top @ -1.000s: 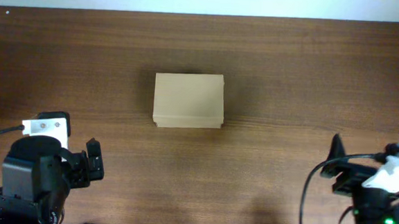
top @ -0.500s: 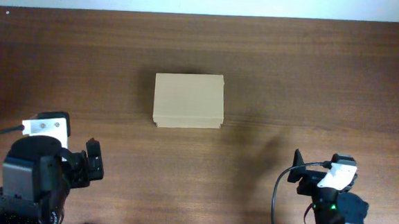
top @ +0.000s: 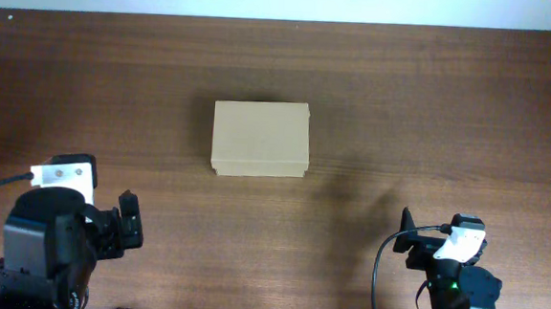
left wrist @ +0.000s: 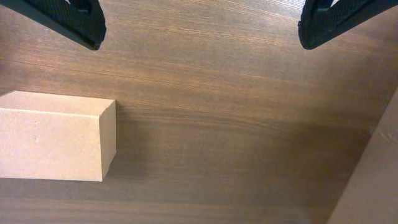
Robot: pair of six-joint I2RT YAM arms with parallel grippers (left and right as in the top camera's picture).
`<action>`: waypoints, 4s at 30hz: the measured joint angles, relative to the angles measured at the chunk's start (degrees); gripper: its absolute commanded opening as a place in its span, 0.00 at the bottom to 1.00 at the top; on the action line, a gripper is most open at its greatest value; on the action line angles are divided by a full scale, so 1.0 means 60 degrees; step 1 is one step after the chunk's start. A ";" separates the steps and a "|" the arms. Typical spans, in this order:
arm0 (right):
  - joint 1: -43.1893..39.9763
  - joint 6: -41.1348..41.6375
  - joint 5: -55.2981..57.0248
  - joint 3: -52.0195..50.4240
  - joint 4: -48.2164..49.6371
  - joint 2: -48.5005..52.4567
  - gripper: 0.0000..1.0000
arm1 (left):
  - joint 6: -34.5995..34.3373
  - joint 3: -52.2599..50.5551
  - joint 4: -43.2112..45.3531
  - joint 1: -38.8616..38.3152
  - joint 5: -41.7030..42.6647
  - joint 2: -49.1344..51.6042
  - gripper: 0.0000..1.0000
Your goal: Pack container
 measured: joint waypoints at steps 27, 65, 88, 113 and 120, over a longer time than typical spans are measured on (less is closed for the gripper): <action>0.0000 0.0011 -0.0033 -0.0007 0.0000 -0.0004 0.99 | 0.0000 -0.0652 0.0076 0.0000 -0.0011 -0.0379 0.99; 0.0000 0.0025 -0.0033 -0.0051 0.0033 -0.0018 0.99 | 0.0000 -1.2677 1.3956 0.0801 -0.0725 -0.7406 1.00; 0.0000 0.0025 -0.0033 -0.0055 0.0033 -0.0018 0.99 | -0.0004 -1.2790 1.2378 0.0801 -0.0721 -0.7413 1.00; 0.0000 0.0033 -0.0033 -0.0051 0.0033 -0.0018 0.99 | -0.0004 -1.2790 1.2378 0.0801 -0.0721 -0.7413 1.00; 0.0000 0.0036 -0.0033 -0.0051 0.0033 -0.0018 0.99 | 0.0000 -1.2790 1.2378 0.0801 -0.0721 -0.7413 1.00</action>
